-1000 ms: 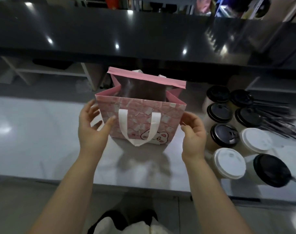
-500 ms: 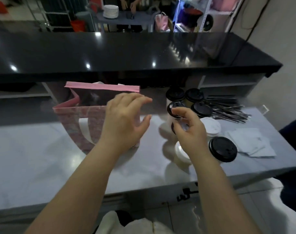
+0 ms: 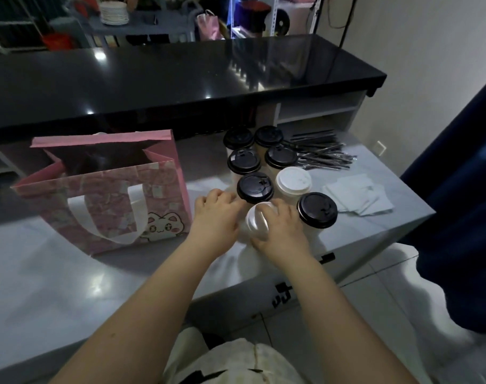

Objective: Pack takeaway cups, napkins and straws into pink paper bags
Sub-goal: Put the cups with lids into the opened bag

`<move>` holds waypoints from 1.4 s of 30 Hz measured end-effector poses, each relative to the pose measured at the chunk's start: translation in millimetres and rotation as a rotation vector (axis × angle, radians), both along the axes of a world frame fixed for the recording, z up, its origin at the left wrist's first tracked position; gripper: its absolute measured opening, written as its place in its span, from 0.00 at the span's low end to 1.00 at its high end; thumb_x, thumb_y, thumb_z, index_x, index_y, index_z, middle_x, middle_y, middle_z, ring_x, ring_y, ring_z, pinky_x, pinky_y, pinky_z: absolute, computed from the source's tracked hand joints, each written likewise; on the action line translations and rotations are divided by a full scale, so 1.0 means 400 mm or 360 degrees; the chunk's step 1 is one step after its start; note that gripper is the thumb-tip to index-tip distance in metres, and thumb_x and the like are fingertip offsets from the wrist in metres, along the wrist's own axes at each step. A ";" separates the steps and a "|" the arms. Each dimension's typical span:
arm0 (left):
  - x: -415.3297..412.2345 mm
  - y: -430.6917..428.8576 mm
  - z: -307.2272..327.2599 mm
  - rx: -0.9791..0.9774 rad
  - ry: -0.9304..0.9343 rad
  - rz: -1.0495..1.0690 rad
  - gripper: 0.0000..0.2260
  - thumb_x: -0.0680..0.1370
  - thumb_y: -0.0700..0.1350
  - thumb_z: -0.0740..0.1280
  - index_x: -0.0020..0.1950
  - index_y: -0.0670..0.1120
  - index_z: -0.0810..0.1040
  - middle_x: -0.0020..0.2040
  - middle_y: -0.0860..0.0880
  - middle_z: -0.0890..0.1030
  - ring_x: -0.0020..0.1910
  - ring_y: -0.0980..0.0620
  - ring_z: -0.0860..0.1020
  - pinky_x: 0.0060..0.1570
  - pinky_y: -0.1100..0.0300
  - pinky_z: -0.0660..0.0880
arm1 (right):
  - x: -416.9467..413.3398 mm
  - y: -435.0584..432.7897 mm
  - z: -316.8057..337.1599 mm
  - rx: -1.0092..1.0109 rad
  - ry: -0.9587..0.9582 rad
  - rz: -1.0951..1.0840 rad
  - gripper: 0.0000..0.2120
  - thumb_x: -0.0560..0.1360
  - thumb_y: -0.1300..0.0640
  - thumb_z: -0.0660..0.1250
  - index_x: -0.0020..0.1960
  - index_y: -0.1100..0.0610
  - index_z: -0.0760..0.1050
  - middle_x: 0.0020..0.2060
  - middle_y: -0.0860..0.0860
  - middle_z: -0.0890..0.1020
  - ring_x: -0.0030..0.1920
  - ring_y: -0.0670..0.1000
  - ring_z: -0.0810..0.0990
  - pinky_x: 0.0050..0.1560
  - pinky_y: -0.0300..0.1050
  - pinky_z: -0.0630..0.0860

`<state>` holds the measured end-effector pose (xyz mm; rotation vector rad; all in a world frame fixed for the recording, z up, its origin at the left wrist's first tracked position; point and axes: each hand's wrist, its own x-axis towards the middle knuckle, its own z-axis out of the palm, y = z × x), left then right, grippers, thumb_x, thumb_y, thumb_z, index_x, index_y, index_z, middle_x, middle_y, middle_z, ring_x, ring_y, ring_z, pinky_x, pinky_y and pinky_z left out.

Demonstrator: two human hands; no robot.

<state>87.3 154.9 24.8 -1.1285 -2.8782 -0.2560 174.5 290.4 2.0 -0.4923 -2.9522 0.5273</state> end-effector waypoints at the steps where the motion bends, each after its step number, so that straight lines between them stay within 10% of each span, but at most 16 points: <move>1: 0.001 -0.002 -0.007 -0.0009 -0.0006 0.0002 0.22 0.75 0.45 0.65 0.69 0.55 0.70 0.68 0.52 0.70 0.68 0.46 0.62 0.63 0.48 0.60 | -0.003 -0.004 -0.006 -0.0062 0.0042 -0.0039 0.31 0.69 0.46 0.73 0.69 0.48 0.66 0.69 0.53 0.62 0.66 0.58 0.62 0.67 0.52 0.64; 14: -0.042 -0.159 0.247 0.0731 0.0341 0.0149 0.22 0.72 0.36 0.69 0.65 0.50 0.79 0.63 0.49 0.79 0.62 0.42 0.71 0.59 0.44 0.67 | -0.072 -0.058 0.194 -0.0220 0.0559 0.0409 0.37 0.63 0.50 0.77 0.68 0.44 0.65 0.68 0.48 0.60 0.67 0.50 0.56 0.68 0.49 0.57; 29: -0.264 -0.542 0.294 0.0550 0.0176 0.0663 0.15 0.75 0.43 0.70 0.61 0.53 0.80 0.53 0.51 0.80 0.56 0.49 0.75 0.53 0.50 0.75 | -0.351 -0.226 0.406 -0.0104 0.1078 0.0617 0.36 0.66 0.51 0.77 0.71 0.51 0.67 0.70 0.53 0.66 0.69 0.53 0.57 0.71 0.50 0.54; 37: -0.378 -0.634 0.246 0.0740 -0.0084 0.0533 0.08 0.72 0.46 0.74 0.50 0.56 0.84 0.46 0.60 0.79 0.49 0.59 0.77 0.53 0.54 0.77 | -0.432 -0.423 0.437 -0.0713 0.0795 0.0849 0.34 0.62 0.37 0.70 0.66 0.37 0.65 0.62 0.34 0.66 0.65 0.42 0.60 0.57 0.33 0.62; 42: -0.404 -0.654 0.242 0.0476 -0.0302 0.0325 0.26 0.66 0.55 0.76 0.63 0.60 0.75 0.62 0.60 0.74 0.69 0.54 0.66 0.67 0.42 0.67 | -0.467 -0.450 0.387 -0.0395 0.0472 0.0839 0.33 0.64 0.40 0.73 0.66 0.38 0.65 0.60 0.37 0.66 0.61 0.43 0.60 0.56 0.40 0.65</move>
